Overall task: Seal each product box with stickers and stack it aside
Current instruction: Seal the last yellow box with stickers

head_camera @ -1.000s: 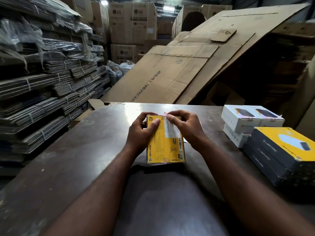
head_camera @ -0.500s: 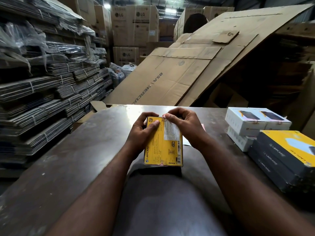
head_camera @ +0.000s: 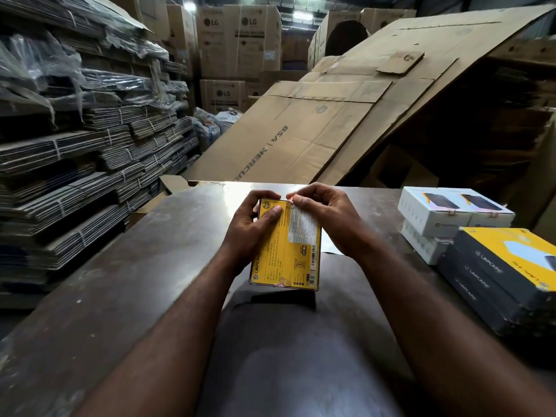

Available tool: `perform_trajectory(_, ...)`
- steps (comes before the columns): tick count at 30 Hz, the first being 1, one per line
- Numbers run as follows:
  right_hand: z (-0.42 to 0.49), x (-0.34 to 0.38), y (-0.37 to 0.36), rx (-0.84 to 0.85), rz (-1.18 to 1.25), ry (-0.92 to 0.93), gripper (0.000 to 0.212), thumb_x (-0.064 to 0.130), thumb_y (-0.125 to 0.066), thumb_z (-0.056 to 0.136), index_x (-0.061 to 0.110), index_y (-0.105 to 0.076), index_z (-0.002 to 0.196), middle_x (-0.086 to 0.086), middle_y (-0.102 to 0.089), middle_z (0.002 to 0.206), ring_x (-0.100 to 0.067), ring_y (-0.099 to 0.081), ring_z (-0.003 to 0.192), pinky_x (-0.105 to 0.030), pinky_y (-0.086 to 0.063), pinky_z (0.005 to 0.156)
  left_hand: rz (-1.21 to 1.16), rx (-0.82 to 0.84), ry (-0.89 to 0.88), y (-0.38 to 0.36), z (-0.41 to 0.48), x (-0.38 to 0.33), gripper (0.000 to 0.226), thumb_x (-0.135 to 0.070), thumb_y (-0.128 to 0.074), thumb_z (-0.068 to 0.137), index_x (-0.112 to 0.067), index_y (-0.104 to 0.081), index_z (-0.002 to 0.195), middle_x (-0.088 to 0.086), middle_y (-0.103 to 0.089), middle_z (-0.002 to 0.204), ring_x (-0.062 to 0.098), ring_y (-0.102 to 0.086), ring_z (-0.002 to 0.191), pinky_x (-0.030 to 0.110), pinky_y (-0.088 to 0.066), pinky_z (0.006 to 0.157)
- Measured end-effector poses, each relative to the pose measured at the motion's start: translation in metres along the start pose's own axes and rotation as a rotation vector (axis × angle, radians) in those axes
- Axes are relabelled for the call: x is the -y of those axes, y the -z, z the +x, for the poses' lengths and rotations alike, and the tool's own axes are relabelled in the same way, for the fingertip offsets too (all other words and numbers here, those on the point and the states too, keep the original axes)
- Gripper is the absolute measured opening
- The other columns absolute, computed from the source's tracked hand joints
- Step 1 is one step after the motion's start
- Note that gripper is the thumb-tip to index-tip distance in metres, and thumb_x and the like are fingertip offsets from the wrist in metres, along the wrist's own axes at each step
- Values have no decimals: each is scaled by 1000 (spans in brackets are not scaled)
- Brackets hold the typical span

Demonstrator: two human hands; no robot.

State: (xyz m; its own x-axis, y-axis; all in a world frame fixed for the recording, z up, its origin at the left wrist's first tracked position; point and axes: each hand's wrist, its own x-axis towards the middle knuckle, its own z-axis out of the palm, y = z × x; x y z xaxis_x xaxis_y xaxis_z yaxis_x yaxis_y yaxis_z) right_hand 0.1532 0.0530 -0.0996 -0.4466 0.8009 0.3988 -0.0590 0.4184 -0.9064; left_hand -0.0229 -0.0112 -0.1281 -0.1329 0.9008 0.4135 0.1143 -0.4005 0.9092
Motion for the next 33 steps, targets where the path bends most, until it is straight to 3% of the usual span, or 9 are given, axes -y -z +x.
perform_trajectory(12, 0, 4, 6, 78, 106, -48, 19, 13, -64, 96, -1, -68, 109, -11, -72, 101, -23, -69, 94, -35, -58, 80, 16, 1, -28, -1, 0, -3, 14, -21, -59, 101, -23, -58, 115, 10, -61, 103, 20, -66, 89, 29, -58, 66)
perform_trajectory(18, -1, 4, 4, 80, 102, -46, 20, 13, -63, 97, -2, -67, 109, -27, -67, 112, -27, -68, 97, -39, -57, 83, 16, -1, -23, 2, 0, -2, 12, -23, -58, 101, -27, -58, 112, 8, -61, 104, 21, -66, 88, 30, -58, 66)
perform_trajectory(24, -3, 7, 2, 87, 149, -58, 12, 12, -63, 96, 4, -67, 103, -23, -68, 112, -25, -68, 96, -34, -59, 81, 24, -3, -26, 2, 1, -1, 11, -24, -58, 101, -28, -58, 111, 8, -61, 105, 22, -66, 92, 32, -59, 69)
perform_trajectory(29, -3, 8, 0, 120, 154, -60, 6, 13, -61, 98, 9, -65, 100, -29, -64, 119, -26, -66, 99, -35, -58, 82, 27, -4, -33, 4, 2, -1, 11, -24, -58, 101, -28, -58, 111, 7, -60, 106, 23, -66, 94, 32, -59, 69)
perform_trajectory(33, -5, 9, -1, 123, 196, -78, 5, 11, -59, 97, 9, -64, 99, -16, -69, 109, -22, -68, 95, -30, -60, 78, 30, -7, -35, 3, 2, 0, 10, -25, -59, 101, -29, -59, 111, 7, -61, 103, 25, -66, 94, 32, -59, 69)
